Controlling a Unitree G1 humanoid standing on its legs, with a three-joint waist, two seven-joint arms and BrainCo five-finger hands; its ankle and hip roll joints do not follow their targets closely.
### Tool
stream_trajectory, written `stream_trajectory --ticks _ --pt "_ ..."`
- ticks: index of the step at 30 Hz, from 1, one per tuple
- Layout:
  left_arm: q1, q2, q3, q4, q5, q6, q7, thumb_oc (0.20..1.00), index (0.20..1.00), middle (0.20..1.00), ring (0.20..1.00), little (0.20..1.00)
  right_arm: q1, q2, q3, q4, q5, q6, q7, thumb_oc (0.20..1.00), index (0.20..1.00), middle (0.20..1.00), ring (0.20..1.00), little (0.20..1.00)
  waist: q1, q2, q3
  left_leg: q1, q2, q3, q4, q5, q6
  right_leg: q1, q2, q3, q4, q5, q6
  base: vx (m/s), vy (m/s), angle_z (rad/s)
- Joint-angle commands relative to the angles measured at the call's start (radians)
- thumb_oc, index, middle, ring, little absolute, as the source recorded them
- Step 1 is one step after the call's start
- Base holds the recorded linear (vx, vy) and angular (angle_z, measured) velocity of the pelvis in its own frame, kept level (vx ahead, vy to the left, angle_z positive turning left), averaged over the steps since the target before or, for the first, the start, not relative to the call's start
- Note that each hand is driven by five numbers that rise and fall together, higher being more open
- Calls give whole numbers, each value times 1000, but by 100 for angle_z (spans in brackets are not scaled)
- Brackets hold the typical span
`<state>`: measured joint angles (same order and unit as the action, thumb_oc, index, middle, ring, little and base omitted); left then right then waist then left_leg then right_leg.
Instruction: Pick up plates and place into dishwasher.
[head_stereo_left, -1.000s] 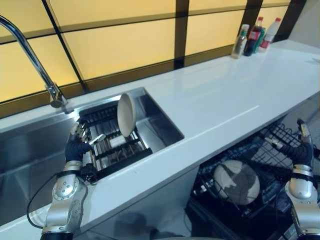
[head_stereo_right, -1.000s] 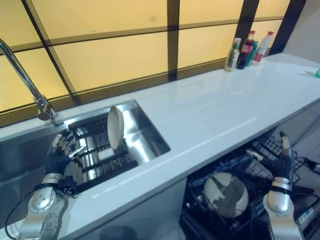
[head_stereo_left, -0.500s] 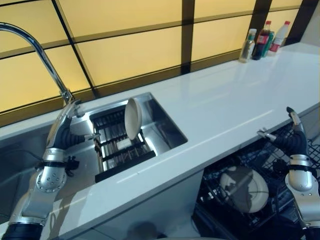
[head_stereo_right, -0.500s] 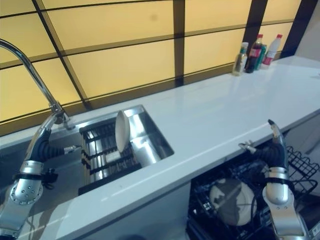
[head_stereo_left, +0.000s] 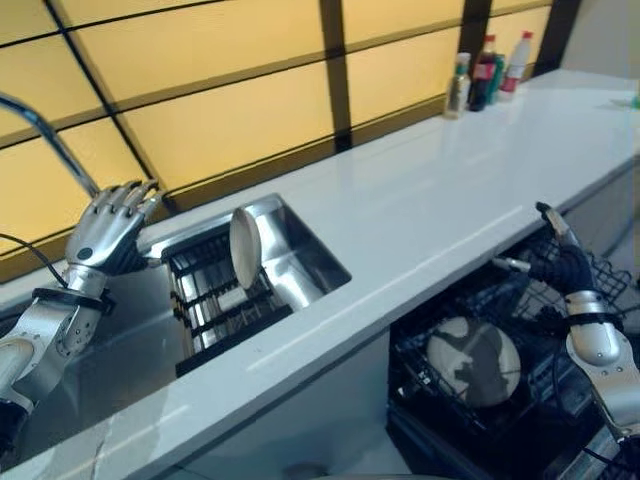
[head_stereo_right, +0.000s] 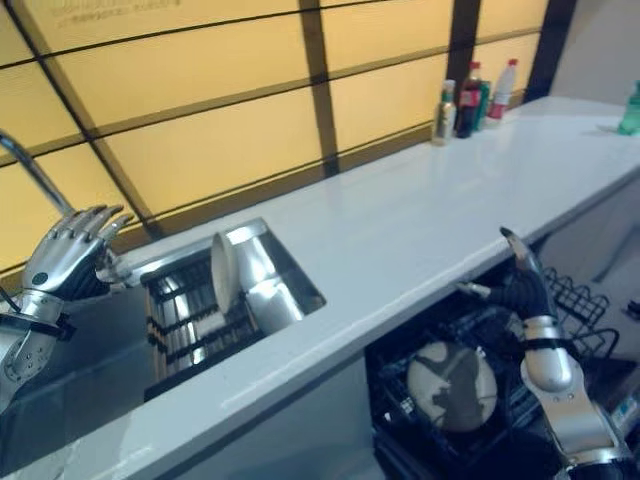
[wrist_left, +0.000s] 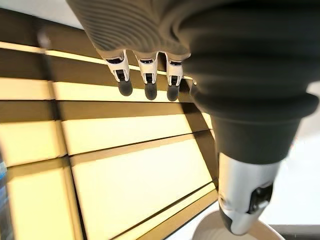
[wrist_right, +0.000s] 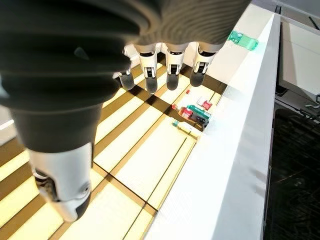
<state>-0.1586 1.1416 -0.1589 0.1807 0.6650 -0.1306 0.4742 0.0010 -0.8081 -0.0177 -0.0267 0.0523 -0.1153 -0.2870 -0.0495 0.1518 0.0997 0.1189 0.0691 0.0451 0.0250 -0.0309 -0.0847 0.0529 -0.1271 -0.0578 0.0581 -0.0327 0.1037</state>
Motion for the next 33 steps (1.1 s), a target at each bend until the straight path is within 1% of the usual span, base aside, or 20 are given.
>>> stream_trajectory --ticks 1,5,9,12,17,20,23,27,31,33 --pt "-87 92 -1 64 43 57 66 1000 1000 1000 1000 1000 -109 -34 42 21 45 -71 -16 1000 1000 1000 1000 1000 8 -95 -12 -71 -88 -55 78 -64 40 31 74 -19 -34 -45 -53 -17 152 -41" --pt "-113 94 -44 127 69 41 111 1000 1000 1000 1000 1000 -103 -40 45 38 52 -83 0 1000 1000 1000 1000 1000 -9 -83 -19 -50 -83 -20 47 -59 39 24 66 -26 -25 -44 -45 38 159 -30" --pt "-139 93 -73 169 109 12 144 1000 1000 1000 1000 1000 -91 -51 44 30 64 -57 -1 1000 1000 1000 1000 1000 -21 -78 -24 -41 -84 5 40 -69 48 13 58 -24 -14 -43 -35 79 148 1" --pt "-143 87 -86 188 136 -1 161 1000 1000 1000 1000 1000 -82 -49 45 35 62 -52 7 1000 1000 1000 1000 1000 -29 -71 -20 -33 -94 19 36 -80 58 1 47 -17 -8 -38 -22 95 172 0" --pt "-160 67 -122 190 178 -10 139 1000 1000 1000 1000 1000 -81 -74 51 38 66 -42 27 1000 1000 1000 1000 1000 -51 -47 3 -37 -115 46 42 -92 77 -36 22 6 9 -22 0 65 198 -8" --pt "-191 50 -160 210 199 10 166 1000 1000 1000 1000 1000 -102 -91 61 51 67 -42 24 1000 1000 1000 1000 1000 -65 -35 29 -50 -126 62 52 -96 86 -69 6 23 26 -12 14 16 180 -6" --pt "-196 37 -156 238 195 22 202 1000 1000 1000 1000 1000 -99 -93 54 58 64 -50 24 1000 1000 1000 1000 1000 -77 -28 54 -63 -136 79 66 -102 96 -93 -4 41 35 -1 26 20 116 -9" --pt "-164 24 -133 232 216 47 241 1000 1000 1000 1000 1000 -71 -88 37 49 69 -58 27 1000 1000 1000 1000 1000 -82 -33 76 -73 -144 92 85 -107 107 -105 -15 56 39 14 41 51 42 -8" --pt "-146 2 -108 242 236 67 278 1000 1000 1000 1000 1000 -50 -83 28 52 71 -62 33 1000 1000 1000 1000 1000 -87 -35 86 -78 -150 101 103 -112 114 -111 -25 63 48 20 50 84 28 -11" --pt "-147 -7 -104 244 248 73 281 1000 1000 1000 1000 1000 -46 -80 24 57 69 -64 40 1000 1000 1000 1000 1000 -90 -34 89 -80 -153 103 112 -114 116 -114 -27 66 54 20 52 79 20 -3"
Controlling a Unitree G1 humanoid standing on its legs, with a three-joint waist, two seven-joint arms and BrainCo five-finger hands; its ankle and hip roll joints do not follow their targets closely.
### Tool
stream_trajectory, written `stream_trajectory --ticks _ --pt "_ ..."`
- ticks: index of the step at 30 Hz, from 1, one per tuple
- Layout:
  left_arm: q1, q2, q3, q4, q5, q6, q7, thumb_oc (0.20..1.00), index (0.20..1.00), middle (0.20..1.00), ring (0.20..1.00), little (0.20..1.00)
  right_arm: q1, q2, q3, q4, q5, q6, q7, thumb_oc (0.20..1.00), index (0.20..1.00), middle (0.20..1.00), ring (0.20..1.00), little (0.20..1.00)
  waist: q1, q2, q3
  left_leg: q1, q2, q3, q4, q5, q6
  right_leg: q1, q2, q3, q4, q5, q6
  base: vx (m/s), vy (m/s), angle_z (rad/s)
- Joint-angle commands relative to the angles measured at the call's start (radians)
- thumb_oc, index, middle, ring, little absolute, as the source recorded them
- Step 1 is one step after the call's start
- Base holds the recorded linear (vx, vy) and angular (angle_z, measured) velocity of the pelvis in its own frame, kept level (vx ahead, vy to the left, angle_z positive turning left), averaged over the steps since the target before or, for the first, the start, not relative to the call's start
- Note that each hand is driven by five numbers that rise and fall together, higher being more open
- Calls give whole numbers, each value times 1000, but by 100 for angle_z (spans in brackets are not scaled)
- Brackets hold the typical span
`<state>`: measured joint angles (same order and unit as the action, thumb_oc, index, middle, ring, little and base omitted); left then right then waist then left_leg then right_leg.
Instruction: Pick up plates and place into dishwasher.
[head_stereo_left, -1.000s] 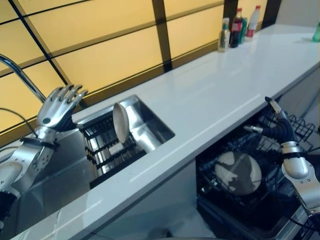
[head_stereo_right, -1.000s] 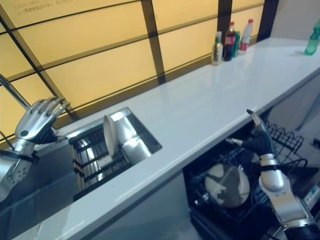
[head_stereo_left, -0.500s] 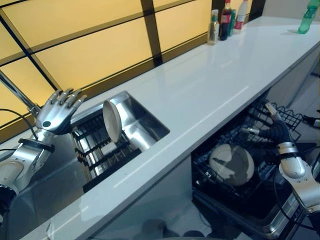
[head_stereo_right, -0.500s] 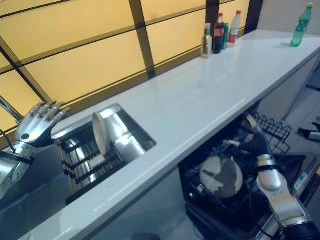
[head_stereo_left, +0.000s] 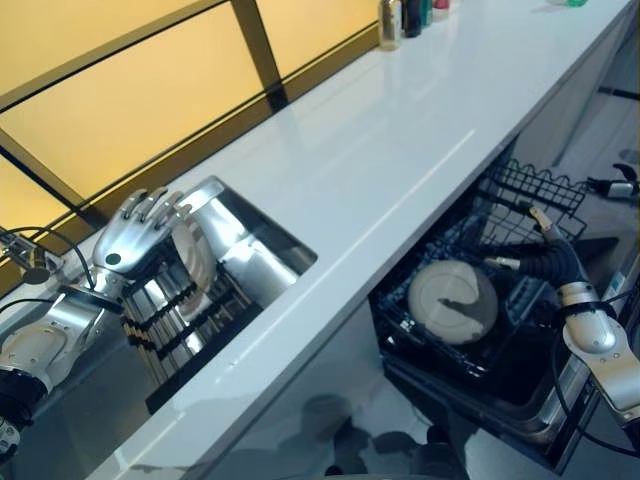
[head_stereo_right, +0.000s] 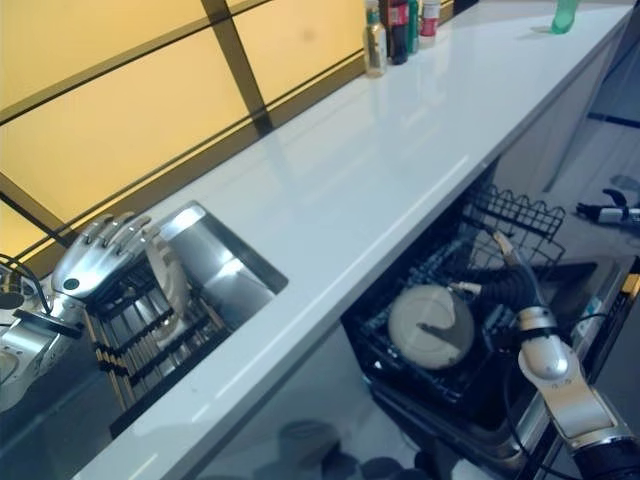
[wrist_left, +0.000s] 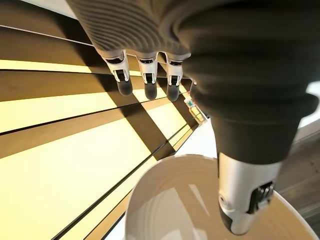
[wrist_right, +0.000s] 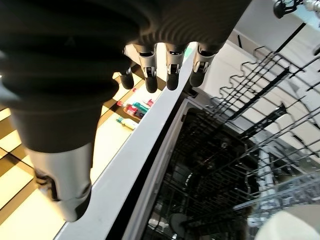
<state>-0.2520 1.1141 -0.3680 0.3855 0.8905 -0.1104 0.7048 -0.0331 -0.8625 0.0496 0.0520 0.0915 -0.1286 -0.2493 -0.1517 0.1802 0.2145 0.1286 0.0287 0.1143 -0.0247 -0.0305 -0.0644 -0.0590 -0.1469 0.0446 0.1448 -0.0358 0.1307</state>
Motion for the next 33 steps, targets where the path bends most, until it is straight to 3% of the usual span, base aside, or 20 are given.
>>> stream_trajectory --ticks 1,18,33 --pt "-55 16 105 39 27 62 48 1000 1000 1000 1000 1000 -9 -25 -44 -21 29 -48 6 1000 1000 1000 1000 1000 10 -62 -24 -91 -114 35 167 -115 96 -3 -10 -35 -29 23 27 77 18 -4" --pt "5 -37 108 38 61 95 -63 1000 1000 1000 1000 1000 43 -50 -93 -40 35 -27 74 1000 1000 1000 1000 1000 -2 -45 -1 -100 -120 29 210 -107 96 2 -17 -28 -3 17 24 73 15 -4" --pt "-48 -107 44 111 99 120 -45 1000 1000 1000 1000 1000 19 -81 -115 -68 49 20 97 1000 1000 1000 1000 1000 -17 -49 49 -169 -124 37 281 -96 96 -52 -26 -10 33 35 19 7 5 -1"
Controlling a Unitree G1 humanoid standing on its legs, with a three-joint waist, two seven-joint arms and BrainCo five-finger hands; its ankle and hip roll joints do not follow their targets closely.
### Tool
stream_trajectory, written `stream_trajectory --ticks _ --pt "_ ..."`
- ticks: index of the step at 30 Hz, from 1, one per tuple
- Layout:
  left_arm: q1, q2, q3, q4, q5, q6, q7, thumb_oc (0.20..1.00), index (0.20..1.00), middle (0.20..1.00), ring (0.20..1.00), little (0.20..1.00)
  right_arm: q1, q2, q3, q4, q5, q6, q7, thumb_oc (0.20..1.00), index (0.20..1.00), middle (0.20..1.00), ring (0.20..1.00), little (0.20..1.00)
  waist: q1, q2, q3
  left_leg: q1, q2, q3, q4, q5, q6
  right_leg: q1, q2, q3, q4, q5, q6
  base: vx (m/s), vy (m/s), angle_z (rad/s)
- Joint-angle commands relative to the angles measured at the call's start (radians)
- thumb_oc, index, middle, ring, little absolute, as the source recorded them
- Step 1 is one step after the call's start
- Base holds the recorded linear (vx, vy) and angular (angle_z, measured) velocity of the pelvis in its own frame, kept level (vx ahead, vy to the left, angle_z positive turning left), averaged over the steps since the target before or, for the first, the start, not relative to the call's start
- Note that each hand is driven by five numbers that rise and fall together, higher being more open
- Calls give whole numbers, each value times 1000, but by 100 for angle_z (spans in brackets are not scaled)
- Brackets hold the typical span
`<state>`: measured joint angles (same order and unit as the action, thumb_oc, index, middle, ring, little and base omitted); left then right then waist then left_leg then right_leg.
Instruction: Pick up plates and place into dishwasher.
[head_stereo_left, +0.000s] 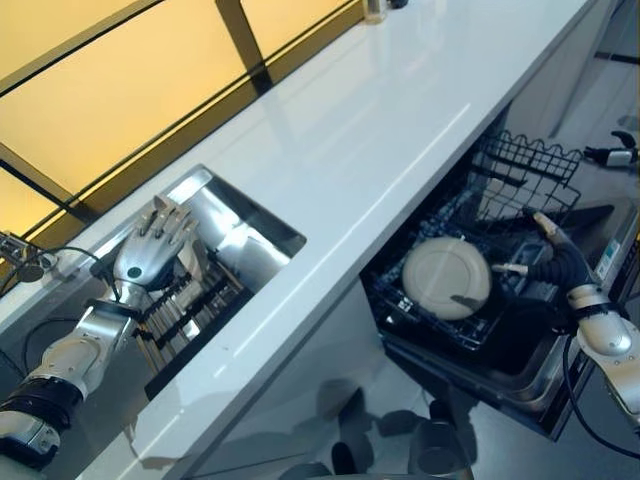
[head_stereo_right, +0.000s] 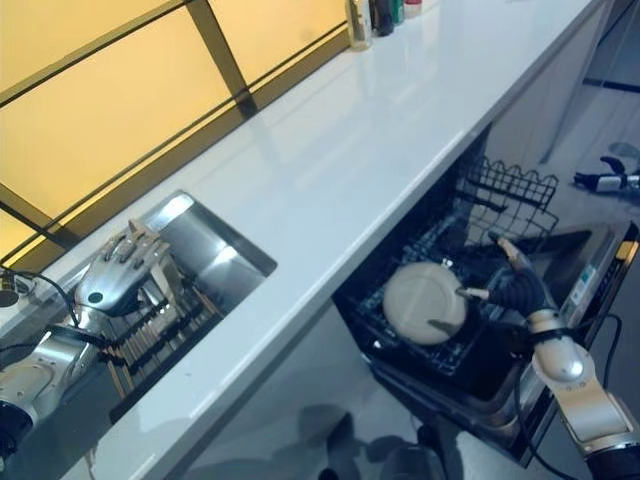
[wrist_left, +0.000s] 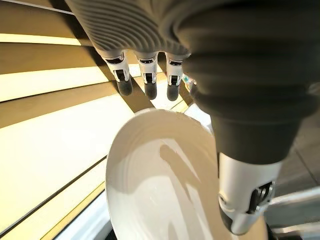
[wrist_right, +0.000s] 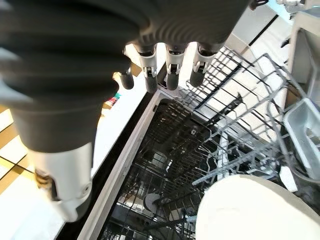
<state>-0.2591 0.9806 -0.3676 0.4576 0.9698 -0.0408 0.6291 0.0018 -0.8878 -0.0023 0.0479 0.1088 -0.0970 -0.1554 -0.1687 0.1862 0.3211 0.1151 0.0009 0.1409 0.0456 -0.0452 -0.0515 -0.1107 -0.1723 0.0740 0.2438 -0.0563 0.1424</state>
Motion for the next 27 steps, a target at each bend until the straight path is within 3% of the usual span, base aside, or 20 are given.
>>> stream_trajectory --ticks 1,15,21,25,26,27 --pt "-46 25 40 40 20 54 32 1000 1000 1000 1000 1000 -18 -57 -67 -63 34 -10 4 1000 1000 1000 1000 1000 -2 -56 -53 -162 -96 11 217 -81 83 -6 -1 -37 -63 57 7 0 0 0" --pt "-244 26 -58 104 0 163 35 1000 1000 1000 1000 1000 -154 -91 -78 -66 53 22 17 1000 1000 1000 1000 1000 -29 -43 40 -326 -90 29 289 -63 74 -160 -6 -7 -20 74 -7 -79 5 -8" --pt "-378 29 -102 161 -25 251 -21 1000 1000 1000 1000 1000 -263 -102 -57 -70 35 60 19 1000 1000 1000 1000 1000 -49 -30 87 -396 -85 47 285 -46 65 -243 1 9 -21 88 -19 -116 48 -12" --pt "-436 19 -122 215 -44 271 -84 1000 1000 1000 1000 1000 -312 -96 -48 -73 6 71 30 1000 1000 1000 1000 1000 -65 -21 111 -425 -83 59 275 -34 60 -290 9 22 -13 95 -25 -72 72 -12" --pt "-438 9 -122 235 -51 266 -146 200 200 200 200 200 -315 -93 -55 -75 -5 72 39 1000 1000 1000 1000 1000 -70 -17 115 -423 -86 60 265 -30 60 -294 11 24 -14 97 -27 -23 77 -11" --pt "-439 6 -126 240 -55 265 -166 200 200 200 200 200 -315 -93 -59 -78 -8 74 43 1000 1000 1000 1000 1000 -72 -15 116 -421 -87 61 261 -29 60 -295 11 25 -15 97 -27 -15 82 -13"
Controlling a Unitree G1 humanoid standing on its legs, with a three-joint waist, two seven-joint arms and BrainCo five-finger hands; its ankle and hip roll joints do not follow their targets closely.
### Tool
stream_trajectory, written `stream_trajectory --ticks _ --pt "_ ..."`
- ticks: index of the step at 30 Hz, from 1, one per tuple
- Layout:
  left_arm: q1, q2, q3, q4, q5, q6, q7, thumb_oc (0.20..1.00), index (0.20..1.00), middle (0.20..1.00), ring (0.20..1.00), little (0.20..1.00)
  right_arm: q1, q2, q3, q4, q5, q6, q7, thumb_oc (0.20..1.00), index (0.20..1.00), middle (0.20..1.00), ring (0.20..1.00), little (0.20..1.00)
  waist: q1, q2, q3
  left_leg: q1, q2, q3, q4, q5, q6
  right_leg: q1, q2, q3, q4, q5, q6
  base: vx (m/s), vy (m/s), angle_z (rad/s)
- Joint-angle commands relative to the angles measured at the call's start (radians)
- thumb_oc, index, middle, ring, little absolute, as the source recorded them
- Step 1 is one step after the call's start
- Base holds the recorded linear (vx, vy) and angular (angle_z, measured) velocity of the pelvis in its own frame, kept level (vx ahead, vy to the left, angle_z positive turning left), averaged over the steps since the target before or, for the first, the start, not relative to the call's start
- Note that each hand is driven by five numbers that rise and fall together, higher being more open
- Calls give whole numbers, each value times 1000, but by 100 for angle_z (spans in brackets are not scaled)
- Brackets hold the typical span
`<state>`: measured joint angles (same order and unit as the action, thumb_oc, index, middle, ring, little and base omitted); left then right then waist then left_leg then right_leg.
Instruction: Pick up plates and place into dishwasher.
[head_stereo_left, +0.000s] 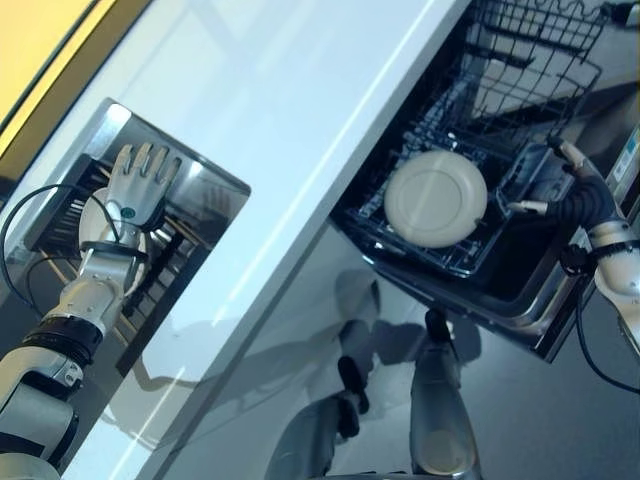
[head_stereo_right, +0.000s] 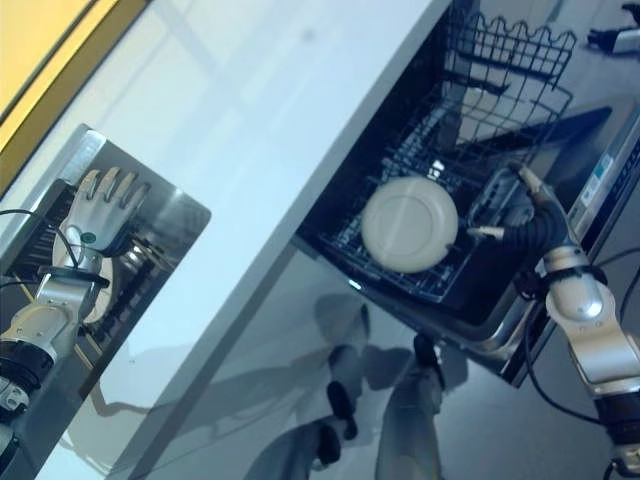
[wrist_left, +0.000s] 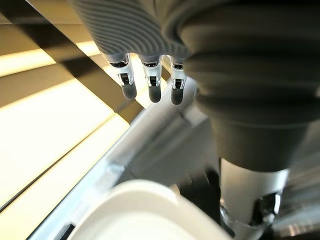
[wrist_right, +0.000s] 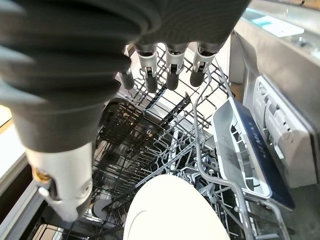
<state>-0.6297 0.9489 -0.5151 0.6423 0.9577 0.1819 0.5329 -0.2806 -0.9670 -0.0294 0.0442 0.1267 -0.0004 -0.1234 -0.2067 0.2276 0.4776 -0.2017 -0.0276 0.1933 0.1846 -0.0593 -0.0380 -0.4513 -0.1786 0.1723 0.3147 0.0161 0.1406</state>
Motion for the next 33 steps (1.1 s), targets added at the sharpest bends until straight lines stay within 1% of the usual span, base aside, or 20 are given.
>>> stream_trajectory --ticks 1,3,8,12,17,19,20,21,24,27,30,33 --pt "-66 33 16 65 -57 38 -97 200 200 200 200 200 -32 -13 -36 -79 -33 -21 17 1000 1000 1000 1000 1000 -38 -54 -37 -102 -60 8 117 -11 45 45 18 -72 -86 27 -26 -6 67 -12" --pt "-47 20 20 84 -69 25 -115 200 200 200 200 200 -26 -17 -45 -91 -39 -22 28 1000 1000 1000 1000 1000 -42 -49 -33 -92 -66 5 105 -5 43 48 20 -69 -90 31 -29 -3 73 -9" --pt "-18 5 33 100 -95 -9 -120 200 200 200 200 200 -2 -26 -81 -98 -46 -33 66 1000 1000 1000 1000 1000 -47 -36 -38 -58 -76 -3 87 2 37 73 16 -73 -96 29 -33 19 58 -7" --pt "5 -9 51 95 -135 -29 -98 200 200 200 200 200 18 -32 -105 -109 -54 -28 92 1000 1000 1000 1000 1000 -46 -24 -48 -29 -81 -11 69 9 30 101 10 -80 -104 26 -35 9 43 2" --pt "51 -31 100 60 -326 -56 -42 200 200 200 200 200 63 -24 -144 -125 -62 -21 121 1000 1000 1000 1000 1000 -38 -16 -66 11 -85 -25 43 19 24 138 4 -94 -108 20 -37 11 14 14" --pt "81 -51 144 45 -466 -76 -18 200 200 200 200 200 93 -19 -169 -133 -63 -20 132 1000 1000 1000 1000 1000 -32 -18 -76 30 -85 -32 31 23 22 157 0 -102 -111 17 -37 21 -4 11" --pt "94 -65 166 35 -517 -95 -5 548 548 548 548 548 106 -17 -180 -139 -60 -14 136 1000 1000 1000 1000 1000 -30 -19 -80 38 -85 -36 27 26 22 164 -1 -107 -111 16 -37 12 -12 9" --pt "106 -88 188 26 -534 -104 2 1000 1000 1000 1000 1000 116 -13 -188 -139 -62 -12 139 1000 1000 1000 1000 1000 -26 -21 -85 44 -86 -39 23 27 22 170 -1 -111 -111 14 -36 10 -19 10" --pt "177 -140 271 -33 -618 -168 18 1000 1000 1000 1000 1000 171 8 -227 -151 -66 -18 158 1000 1000 1000 1000 1000 -12 -29 -101 65 -83 -54 12 33 21 191 -2 -122 -109 10 -35 27 -41 20" --pt "244 -173 339 -119 -670 -196 22 1000 1000 1000 1000 1000 231 21 -271 -168 -59 -24 178 1000 1000 1000 1000 1000 0 -36 -115 83 -80 -68 -1 38 23 205 -1 -129 -102 5 -34 27 -43 14" --pt "295 -189 399 -185 -728 -215 4 1000 1000 1000 1000 1000 278 36 -306 -178 -56 -31 190 1000 1000 1000 1000 1000 11 -41 -123 93 -76 -78 -6 39 24 214 -2 -137 -98 0 -33 11 -39 14" --pt "346 -205 453 -244 -755 -221 -22 1000 1000 1000 1000 1000 317 52 -340 -192 -53 -36 209 1000 1000 1000 1000 1000 20 -46 -127 94 -74 -89 -7 40 26 214 -1 -142 -94 -1 -33 -8 -37 4"
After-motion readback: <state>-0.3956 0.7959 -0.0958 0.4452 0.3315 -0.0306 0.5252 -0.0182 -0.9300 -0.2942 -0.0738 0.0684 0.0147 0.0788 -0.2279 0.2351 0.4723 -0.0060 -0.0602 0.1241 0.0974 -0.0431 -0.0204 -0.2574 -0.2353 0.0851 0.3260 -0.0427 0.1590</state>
